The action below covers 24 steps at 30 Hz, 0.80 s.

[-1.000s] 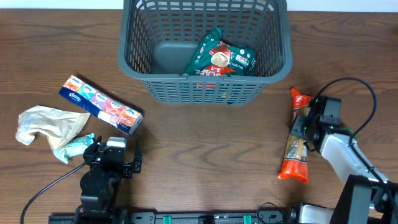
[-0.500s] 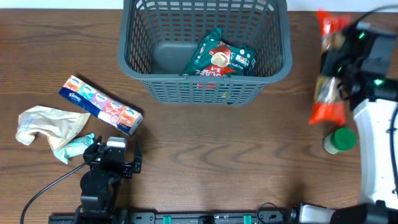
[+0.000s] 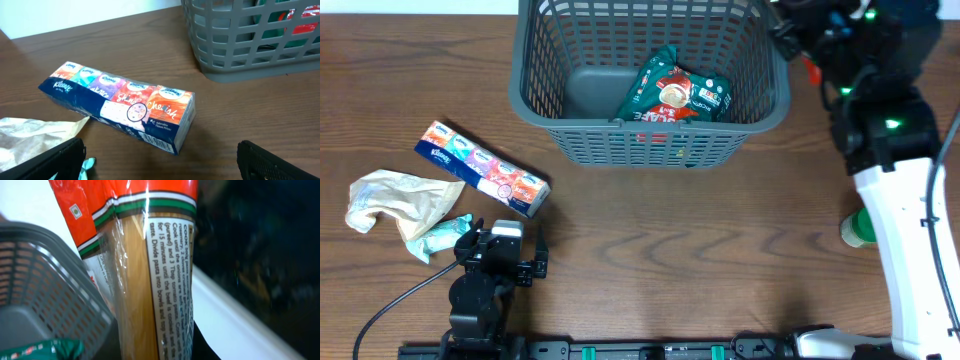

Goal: Pack container
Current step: 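Lift the spaghetti pack with the right gripper and drop it into the basket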

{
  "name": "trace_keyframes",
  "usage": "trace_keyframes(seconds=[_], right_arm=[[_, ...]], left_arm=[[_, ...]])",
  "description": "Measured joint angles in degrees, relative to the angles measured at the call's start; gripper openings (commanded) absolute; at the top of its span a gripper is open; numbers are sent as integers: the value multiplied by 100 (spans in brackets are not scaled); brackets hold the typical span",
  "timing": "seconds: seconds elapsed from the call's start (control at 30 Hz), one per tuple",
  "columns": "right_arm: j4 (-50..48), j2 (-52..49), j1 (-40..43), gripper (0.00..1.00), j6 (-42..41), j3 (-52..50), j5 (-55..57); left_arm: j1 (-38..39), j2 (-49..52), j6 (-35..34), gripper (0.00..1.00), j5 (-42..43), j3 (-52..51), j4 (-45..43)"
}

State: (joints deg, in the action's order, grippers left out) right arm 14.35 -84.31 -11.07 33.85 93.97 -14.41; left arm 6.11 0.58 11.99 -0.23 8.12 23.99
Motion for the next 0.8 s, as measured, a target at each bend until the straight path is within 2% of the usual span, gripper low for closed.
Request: trace_keyframes(seconds=[0.3,0.57,0.8], right_arm=[[17,-951,-929,1,960,79,-289],[614,-1921,-1381,1,1113,79,-415],[1209,-2533,-1419,1,1161,79,-367]], left_arm=[[0,0,0,99,0,0,2],[0,0,-2,98,2,0,0],[0,0,-2,98,0,0,0]])
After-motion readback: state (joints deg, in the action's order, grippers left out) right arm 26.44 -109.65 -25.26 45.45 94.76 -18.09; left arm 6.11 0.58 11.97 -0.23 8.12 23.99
